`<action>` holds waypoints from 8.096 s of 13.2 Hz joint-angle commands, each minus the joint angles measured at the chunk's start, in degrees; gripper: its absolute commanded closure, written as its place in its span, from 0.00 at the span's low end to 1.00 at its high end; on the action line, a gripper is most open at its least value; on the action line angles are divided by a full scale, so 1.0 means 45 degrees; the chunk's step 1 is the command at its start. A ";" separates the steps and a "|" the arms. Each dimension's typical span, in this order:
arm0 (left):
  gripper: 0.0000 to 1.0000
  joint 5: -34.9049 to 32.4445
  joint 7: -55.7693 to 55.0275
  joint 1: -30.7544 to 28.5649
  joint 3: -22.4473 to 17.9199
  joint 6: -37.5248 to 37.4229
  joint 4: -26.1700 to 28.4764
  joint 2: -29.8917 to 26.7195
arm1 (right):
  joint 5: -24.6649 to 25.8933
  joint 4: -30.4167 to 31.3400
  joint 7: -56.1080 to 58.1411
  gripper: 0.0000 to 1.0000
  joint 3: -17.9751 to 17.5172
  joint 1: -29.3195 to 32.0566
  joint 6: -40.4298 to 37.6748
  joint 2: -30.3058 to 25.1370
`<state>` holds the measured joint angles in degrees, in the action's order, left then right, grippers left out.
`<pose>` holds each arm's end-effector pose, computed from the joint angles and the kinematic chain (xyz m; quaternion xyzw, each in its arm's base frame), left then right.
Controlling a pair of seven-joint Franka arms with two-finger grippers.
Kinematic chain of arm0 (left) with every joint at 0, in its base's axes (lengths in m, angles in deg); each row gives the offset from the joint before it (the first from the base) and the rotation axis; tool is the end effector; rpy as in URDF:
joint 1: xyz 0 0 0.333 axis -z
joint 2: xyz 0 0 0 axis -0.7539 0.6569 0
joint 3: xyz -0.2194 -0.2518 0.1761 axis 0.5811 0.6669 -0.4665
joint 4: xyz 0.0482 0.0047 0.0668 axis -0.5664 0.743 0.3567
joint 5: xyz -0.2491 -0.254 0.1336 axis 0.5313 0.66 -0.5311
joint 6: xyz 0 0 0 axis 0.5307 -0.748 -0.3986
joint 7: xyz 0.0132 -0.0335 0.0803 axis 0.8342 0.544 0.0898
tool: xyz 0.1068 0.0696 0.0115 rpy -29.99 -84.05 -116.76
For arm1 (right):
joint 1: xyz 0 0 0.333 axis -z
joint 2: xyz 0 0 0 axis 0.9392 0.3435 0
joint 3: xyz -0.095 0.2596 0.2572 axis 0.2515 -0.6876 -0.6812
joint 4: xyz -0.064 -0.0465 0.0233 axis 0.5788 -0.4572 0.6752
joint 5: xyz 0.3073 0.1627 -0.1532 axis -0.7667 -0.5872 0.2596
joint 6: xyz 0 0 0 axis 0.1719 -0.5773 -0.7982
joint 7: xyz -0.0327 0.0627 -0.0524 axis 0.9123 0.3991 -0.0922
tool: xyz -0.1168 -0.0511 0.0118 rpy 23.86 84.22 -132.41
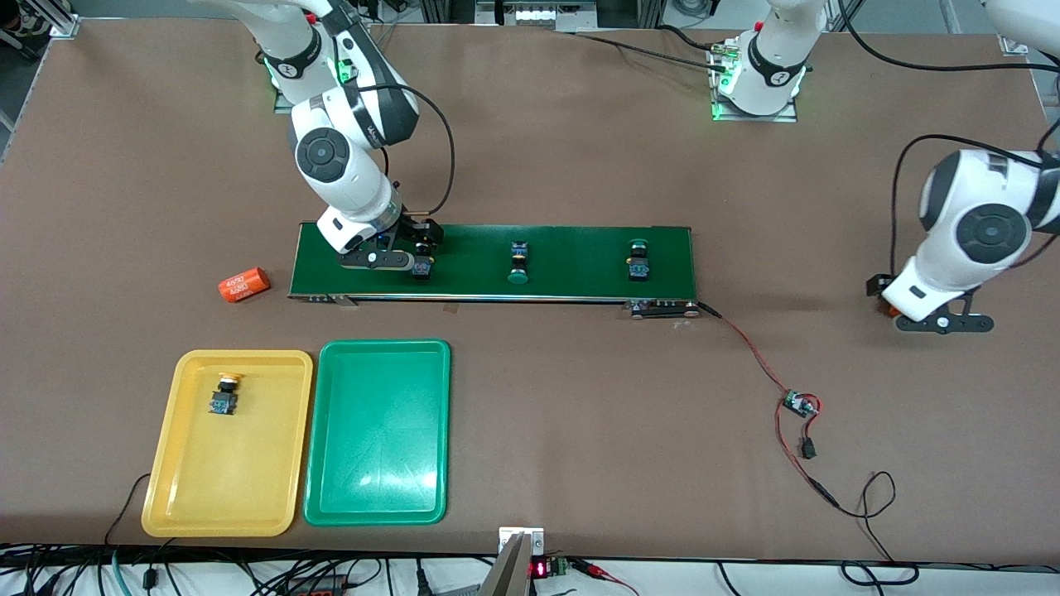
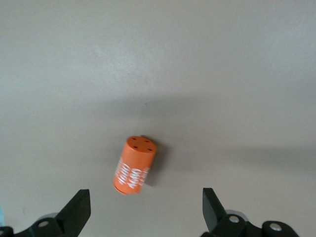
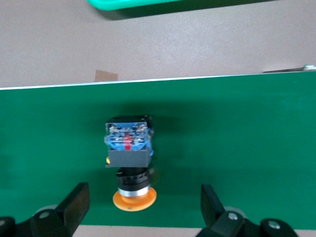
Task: Sort buttons by color to trays
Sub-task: 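Lift the button with the right gripper while the left gripper holds the cylinder, then lower the button into the yellow tray while the left gripper carries the cylinder, then set the orange cylinder on the belt with the left gripper and release, then grasp a green-cap button at the belt end while the left gripper withdraws, then lift the green-cap button and carry it over the green tray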
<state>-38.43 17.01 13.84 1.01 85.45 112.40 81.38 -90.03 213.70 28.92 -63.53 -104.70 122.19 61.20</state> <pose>0.5721 0.1463 0.3297 -0.9823 0.0724 0.0653 0.1599 0.4784 0.2928 0.3201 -0.9983 0.0282 0.0300 0.0402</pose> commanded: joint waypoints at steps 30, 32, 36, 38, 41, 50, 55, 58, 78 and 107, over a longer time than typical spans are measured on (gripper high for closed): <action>0.96 0.1604 0.5975 0.0214 0.1795 -0.0791 -0.0609 0.0407 | 0.0475 -1.0032 0.6952 0.93 0.2667 0.5190 -0.4328 0.6583; 0.99 0.1759 0.5975 0.0901 0.2729 -0.1011 -0.0590 0.0055 | 0.0455 -1.0032 0.6933 0.90 0.2667 0.5269 -0.4328 0.6916; 1.00 0.3460 0.7237 0.1956 0.3941 -0.1030 -0.0395 -0.0161 | -0.0186 -1.0013 0.6874 0.86 0.2628 0.5153 -0.4426 0.7074; 1.00 0.3557 0.9013 0.2483 0.4218 -0.0894 -0.0336 -0.0142 | -0.0346 -1.0013 0.6874 0.85 0.2609 0.5114 -0.4426 0.7171; 1.00 0.3636 1.1027 0.3557 0.4238 -0.0874 -0.0336 -0.0083 | -0.0326 -1.0032 0.6893 0.84 0.2609 0.5113 -0.4387 0.7366; 0.98 0.3616 1.2382 0.4908 0.4218 -0.0543 0.0542 0.0482 | -0.0190 -1.1712 0.6913 0.85 0.2880 0.5250 -0.4191 0.8733; 0.14 0.3616 1.1525 0.5083 0.4218 0.0786 0.1324 0.0796 | -0.0189 -1.1693 0.6952 0.55 0.2941 0.5289 -0.4191 0.8832; 0.00 0.3636 1.1522 0.5123 0.4238 0.0650 0.1207 -0.0078 | -0.0209 -1.1692 0.6971 0.23 0.2941 0.5251 -0.4308 0.8715; 0.00 0.5471 -0.2734 0.4986 0.0163 -0.3511 -0.3302 -0.2934 | 0.0668 -0.0698 0.3851 0.00 0.3039 0.2147 -0.3664 -0.1284; 0.00 0.8577 -0.0183 0.7662 -0.6308 -0.7241 -0.7406 -0.2270 | 0.1686 0.0632 0.1737 0.01 0.2902 -0.0336 -0.0149 -0.0192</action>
<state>-0.58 12.18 48.58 -26.73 54.63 81.62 70.81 -83.14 216.24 36.27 -50.63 -106.02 120.96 60.74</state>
